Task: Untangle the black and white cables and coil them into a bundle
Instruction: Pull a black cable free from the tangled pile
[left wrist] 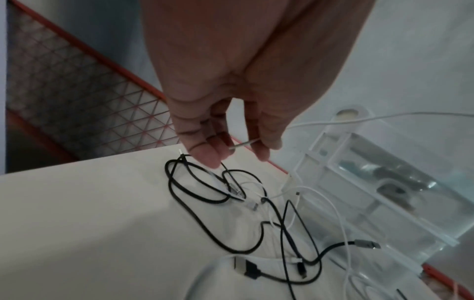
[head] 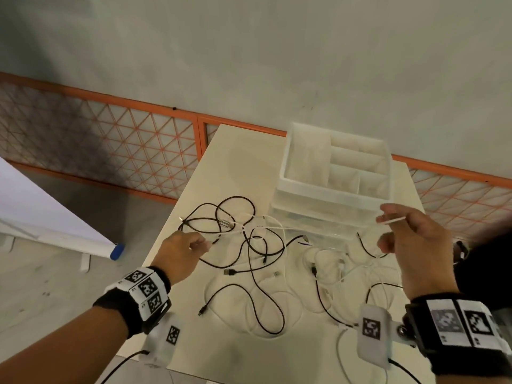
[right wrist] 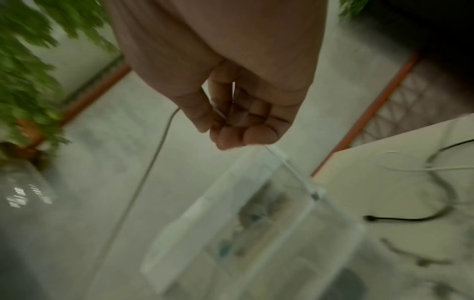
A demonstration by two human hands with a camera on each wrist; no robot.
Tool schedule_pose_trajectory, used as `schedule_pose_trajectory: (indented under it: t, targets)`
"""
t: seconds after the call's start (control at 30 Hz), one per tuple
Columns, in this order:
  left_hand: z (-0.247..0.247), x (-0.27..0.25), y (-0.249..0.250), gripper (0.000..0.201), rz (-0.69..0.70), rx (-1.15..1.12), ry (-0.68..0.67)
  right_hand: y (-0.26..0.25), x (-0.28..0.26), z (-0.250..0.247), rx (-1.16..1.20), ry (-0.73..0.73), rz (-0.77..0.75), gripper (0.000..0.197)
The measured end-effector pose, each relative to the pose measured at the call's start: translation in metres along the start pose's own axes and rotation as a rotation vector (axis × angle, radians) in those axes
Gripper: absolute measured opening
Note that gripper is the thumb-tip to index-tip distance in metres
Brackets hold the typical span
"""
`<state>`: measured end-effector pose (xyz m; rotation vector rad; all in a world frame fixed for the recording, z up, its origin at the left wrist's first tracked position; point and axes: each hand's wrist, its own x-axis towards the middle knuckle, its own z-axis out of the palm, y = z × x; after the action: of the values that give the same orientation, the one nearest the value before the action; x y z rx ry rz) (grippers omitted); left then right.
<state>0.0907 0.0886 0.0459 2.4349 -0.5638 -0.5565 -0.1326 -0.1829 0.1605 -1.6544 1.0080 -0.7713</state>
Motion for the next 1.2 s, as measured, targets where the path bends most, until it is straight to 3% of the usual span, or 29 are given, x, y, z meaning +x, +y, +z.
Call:
schedule_pose_trajectory:
  t: [0.13,0.23,0.3,0.4,0.53,0.63,0.73,0.9,1.0,1.07,1.2]
  targets:
    - [-0.022,0.002,0.020,0.025,0.214,-0.119,0.023,0.029,-0.013,0.004,-0.377,-0.195,0.039,0.073]
    - [-0.026,-0.007,0.059,0.016,0.454,-0.153,0.020,0.022,-0.035,0.030,-0.327,-0.388,-0.057,0.086]
    - [-0.018,-0.015,0.089,0.015,0.599,-0.166,0.020,0.017,-0.046,0.050,-0.284,-0.543,-0.078,0.072]
    - [-0.007,-0.023,0.121,0.015,0.661,-0.313,0.000,0.018,-0.041,0.063,-0.337,-0.524,-0.037,0.006]
    - [0.001,-0.017,0.118,0.016,0.641,-0.326,-0.009,0.023,-0.013,0.028,-0.268,-0.286,0.158,0.033]
    - [0.007,-0.012,0.100,0.014,0.536,-0.247,-0.083,0.013,0.015,-0.013,-0.139,-0.072,0.183,0.025]
    - [0.018,-0.009,0.082,0.021,0.413,-0.198,-0.149,0.001,0.040,-0.037,-0.059,0.020,0.142,0.015]
    - [0.035,-0.018,0.075,0.031,0.266,-0.218,-0.230,-0.001,0.068,-0.051,0.050,0.064,0.004,0.026]
    - [0.039,-0.026,0.077,0.040,0.195,-0.239,-0.241,0.019,0.071,-0.058,-0.002,0.068,-0.118,0.029]
    - [0.041,-0.026,0.073,0.040,0.182,-0.227,-0.225,0.045,0.072,-0.062,-0.090,0.008,-0.094,0.029]
    - [0.049,-0.027,0.067,0.032,0.152,-0.215,-0.123,0.107,0.052,-0.059,-0.506,-0.194,0.080,0.076]
